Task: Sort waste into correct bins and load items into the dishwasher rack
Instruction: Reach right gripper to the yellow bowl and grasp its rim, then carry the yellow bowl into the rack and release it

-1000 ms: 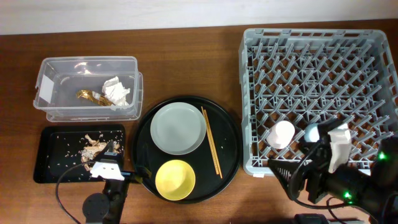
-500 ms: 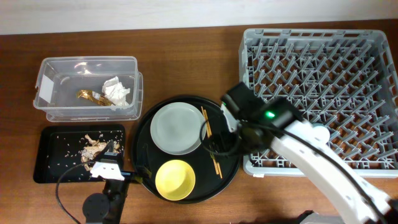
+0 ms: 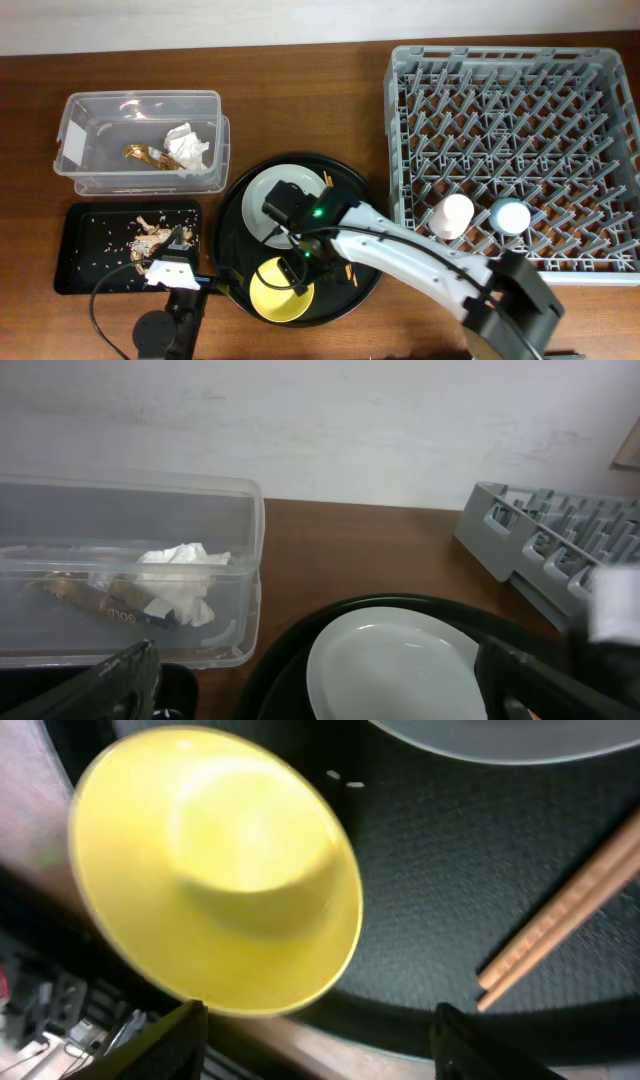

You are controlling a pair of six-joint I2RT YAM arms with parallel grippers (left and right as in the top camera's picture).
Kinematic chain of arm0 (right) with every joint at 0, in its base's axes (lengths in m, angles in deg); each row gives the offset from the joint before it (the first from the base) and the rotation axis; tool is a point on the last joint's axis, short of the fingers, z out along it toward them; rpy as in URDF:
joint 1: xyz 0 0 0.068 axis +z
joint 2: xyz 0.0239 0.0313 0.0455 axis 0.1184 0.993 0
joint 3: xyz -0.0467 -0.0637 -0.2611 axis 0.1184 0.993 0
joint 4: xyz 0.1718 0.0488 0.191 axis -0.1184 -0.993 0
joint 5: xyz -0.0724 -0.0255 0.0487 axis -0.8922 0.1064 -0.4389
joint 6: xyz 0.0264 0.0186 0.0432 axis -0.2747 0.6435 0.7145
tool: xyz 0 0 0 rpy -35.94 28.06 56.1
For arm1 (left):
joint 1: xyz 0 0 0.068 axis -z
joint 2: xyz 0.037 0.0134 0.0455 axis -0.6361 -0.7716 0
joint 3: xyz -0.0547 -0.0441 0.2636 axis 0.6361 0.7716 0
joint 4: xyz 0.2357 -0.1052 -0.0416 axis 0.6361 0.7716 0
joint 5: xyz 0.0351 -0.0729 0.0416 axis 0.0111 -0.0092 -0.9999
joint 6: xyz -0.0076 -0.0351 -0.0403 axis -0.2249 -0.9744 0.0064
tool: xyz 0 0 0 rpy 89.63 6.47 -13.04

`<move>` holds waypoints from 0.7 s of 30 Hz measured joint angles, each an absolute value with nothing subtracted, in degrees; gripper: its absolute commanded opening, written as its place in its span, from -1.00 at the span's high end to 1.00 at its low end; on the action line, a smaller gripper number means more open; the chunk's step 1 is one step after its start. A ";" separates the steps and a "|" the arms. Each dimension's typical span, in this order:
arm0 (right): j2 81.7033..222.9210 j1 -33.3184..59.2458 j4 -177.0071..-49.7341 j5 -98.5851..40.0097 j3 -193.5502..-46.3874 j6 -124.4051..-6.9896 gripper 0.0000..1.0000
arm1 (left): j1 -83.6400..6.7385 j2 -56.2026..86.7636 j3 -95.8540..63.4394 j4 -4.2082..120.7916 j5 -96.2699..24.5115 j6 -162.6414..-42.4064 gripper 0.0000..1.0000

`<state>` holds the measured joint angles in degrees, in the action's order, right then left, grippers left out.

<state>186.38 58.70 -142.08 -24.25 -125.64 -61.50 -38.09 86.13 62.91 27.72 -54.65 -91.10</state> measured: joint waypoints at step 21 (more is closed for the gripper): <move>181.63 52.71 -143.72 -31.07 -121.55 -60.36 0.92 | -38.09 86.13 62.91 27.75 -54.65 -91.10 -0.99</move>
<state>181.63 52.71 -143.72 -31.07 -121.55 -60.36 -38.09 86.13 62.91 27.75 -54.65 -91.10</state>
